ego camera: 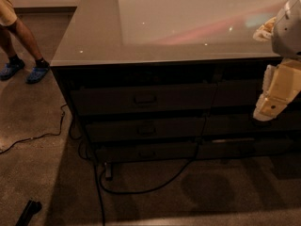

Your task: Open top drawer

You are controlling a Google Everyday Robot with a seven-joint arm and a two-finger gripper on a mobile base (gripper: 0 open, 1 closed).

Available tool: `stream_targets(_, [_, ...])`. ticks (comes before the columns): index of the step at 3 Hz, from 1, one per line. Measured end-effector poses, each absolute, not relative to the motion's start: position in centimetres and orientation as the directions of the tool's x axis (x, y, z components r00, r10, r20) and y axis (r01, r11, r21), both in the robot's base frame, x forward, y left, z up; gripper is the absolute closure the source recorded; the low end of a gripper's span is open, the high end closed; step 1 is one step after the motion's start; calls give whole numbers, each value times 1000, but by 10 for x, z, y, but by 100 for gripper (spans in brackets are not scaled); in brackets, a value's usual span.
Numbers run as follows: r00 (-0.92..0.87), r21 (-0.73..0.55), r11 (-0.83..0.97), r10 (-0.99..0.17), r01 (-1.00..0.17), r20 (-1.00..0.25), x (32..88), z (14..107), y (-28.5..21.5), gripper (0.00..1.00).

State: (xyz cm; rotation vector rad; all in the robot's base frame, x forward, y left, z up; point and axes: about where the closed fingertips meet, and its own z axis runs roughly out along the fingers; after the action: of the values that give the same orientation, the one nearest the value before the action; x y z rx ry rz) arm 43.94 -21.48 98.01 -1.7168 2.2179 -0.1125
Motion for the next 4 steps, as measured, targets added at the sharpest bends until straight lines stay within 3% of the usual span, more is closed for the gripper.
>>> stream_targets(4, [-143,-164,195,-948,-967,-283,437,916,-165,0])
